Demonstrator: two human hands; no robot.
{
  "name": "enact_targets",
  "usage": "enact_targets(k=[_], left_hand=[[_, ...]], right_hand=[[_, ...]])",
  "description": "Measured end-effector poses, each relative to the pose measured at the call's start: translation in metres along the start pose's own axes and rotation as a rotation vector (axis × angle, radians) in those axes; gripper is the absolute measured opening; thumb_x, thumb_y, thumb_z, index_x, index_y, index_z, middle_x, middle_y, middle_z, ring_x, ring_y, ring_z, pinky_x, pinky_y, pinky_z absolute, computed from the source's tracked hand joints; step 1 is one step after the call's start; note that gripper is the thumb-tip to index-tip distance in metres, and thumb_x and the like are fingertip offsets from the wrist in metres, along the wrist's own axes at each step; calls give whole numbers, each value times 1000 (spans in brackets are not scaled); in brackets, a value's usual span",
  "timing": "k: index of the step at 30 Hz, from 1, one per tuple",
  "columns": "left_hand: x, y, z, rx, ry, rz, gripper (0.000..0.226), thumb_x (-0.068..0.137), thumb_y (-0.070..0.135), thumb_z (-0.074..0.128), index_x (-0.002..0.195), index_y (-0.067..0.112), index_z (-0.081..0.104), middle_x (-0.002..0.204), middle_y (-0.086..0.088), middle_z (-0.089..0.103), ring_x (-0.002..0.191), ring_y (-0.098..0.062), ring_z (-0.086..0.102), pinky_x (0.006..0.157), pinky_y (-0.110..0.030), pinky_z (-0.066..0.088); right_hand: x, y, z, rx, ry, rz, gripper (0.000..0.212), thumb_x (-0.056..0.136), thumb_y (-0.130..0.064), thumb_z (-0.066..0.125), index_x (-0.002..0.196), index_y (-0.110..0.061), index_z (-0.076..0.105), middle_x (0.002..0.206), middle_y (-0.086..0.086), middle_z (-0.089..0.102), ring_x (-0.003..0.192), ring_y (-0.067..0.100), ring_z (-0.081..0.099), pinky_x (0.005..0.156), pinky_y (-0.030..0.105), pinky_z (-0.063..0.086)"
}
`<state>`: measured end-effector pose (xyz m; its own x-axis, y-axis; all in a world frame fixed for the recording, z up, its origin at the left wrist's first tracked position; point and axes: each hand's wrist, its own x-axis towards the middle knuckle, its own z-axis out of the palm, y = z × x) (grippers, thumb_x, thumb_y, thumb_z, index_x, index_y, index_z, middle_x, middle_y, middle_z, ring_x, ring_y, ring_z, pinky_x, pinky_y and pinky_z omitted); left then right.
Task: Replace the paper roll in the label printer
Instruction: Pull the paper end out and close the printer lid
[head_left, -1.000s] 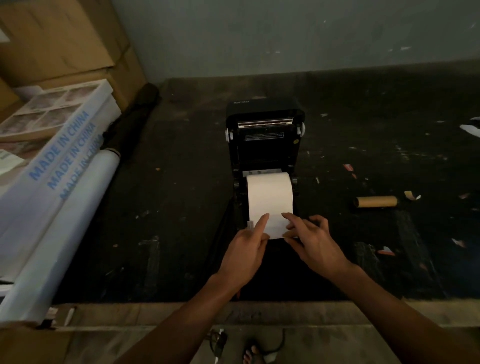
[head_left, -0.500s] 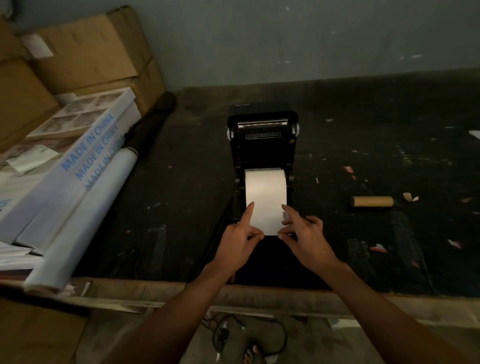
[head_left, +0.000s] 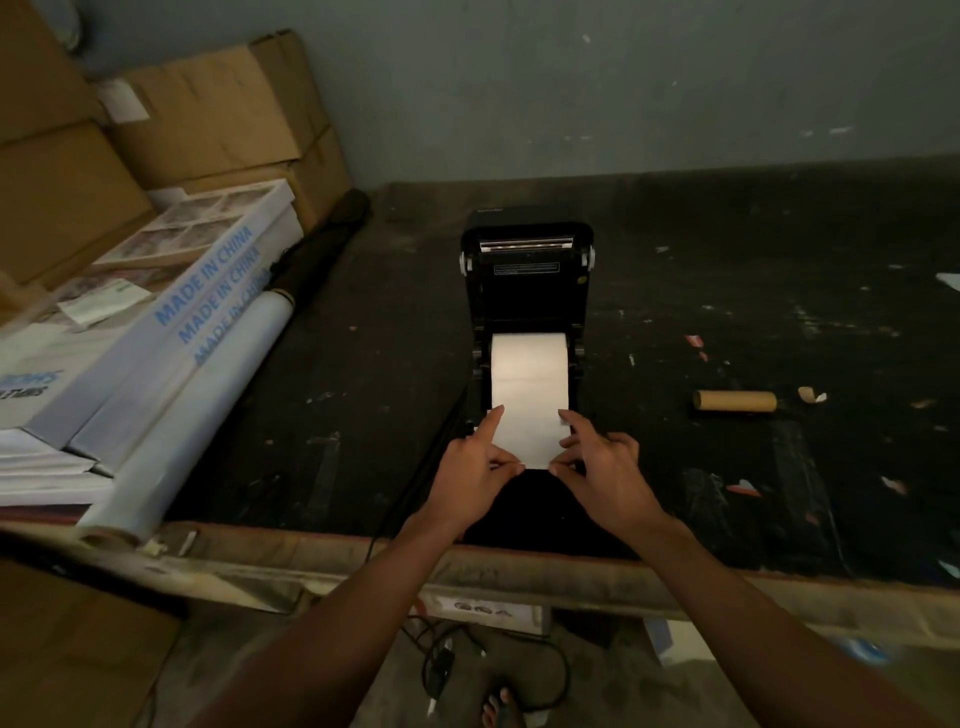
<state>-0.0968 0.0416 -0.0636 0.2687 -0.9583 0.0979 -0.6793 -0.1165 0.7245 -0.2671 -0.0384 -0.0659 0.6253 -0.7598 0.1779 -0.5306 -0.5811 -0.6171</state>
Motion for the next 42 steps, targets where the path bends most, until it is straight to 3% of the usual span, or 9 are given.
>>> enact_targets(k=[3, 8, 14, 24, 33, 36, 38, 40, 42], left_hand=[[-4, 1, -1, -13, -21, -15, 80, 82, 14, 73, 147, 13, 26, 102, -7, 73, 97, -15, 67, 91, -19, 46], [-11, 1, 0, 1, -16, -19, 81, 81, 14, 74, 147, 12, 27, 99, -7, 74, 94, -12, 66, 80, 3, 35], [-20, 4, -1, -8, -34, -15, 81, 80, 13, 74, 146, 10, 28, 99, -7, 74, 93, -7, 64, 79, 5, 34], [-30, 7, -3, -5, -56, -39, 77, 81, 13, 73, 146, 13, 31, 99, -5, 74, 95, -10, 67, 92, -18, 45], [-10, 5, -28, -85, -273, -1, 84, 79, 22, 76, 147, 18, 28, 97, 1, 74, 92, 1, 66, 92, -15, 46], [29, 15, -63, -171, -154, 25, 78, 79, 20, 76, 144, 17, 34, 91, 13, 72, 87, 4, 66, 86, -13, 47], [65, 27, -93, -218, -8, 45, 75, 79, 20, 75, 144, 18, 36, 96, 8, 72, 86, 6, 66, 81, -7, 45], [104, 39, -121, -250, 108, 70, 76, 80, 22, 74, 145, 20, 33, 105, 2, 69, 86, 9, 64, 75, -3, 43], [144, 51, -144, -248, 194, 74, 80, 81, 28, 73, 147, 21, 28, 114, 2, 65, 88, 10, 63, 74, -4, 44]], right_hand=[[-5, -1, 2, 3, 1, -4, 68, 83, -18, 67, 141, -20, 30, 99, -6, 71, 118, 11, 52, 107, 39, 20], [-13, -2, 3, 13, 8, 0, 67, 83, -19, 68, 140, -19, 32, 98, -7, 71, 117, 11, 53, 107, 39, 20], [-22, -3, 4, 18, 24, -16, 66, 83, -18, 68, 139, -18, 34, 95, -7, 72, 115, 11, 54, 104, 38, 21], [-28, -3, 6, 33, 6, 8, 66, 82, -20, 70, 138, -21, 35, 97, -8, 72, 115, 11, 54, 107, 40, 22], [-10, -2, -11, 95, -132, -14, 68, 81, -29, 70, 139, -26, 34, 97, -14, 70, 115, 4, 53, 109, 41, 25], [16, -5, -41, 240, -49, 2, 68, 80, -35, 69, 138, -26, 36, 88, -26, 66, 97, -16, 51, 93, 12, 35], [45, -11, -68, 279, 91, 7, 63, 81, -34, 68, 136, -24, 39, 91, -25, 66, 91, -19, 50, 78, -5, 29], [79, -20, -94, 279, 207, 3, 58, 83, -35, 66, 135, -23, 42, 102, -19, 66, 95, -14, 49, 75, -7, 27], [117, -28, -115, 308, 256, 18, 56, 85, -35, 63, 135, -22, 41, 114, -12, 64, 101, -8, 49, 82, 1, 32]])
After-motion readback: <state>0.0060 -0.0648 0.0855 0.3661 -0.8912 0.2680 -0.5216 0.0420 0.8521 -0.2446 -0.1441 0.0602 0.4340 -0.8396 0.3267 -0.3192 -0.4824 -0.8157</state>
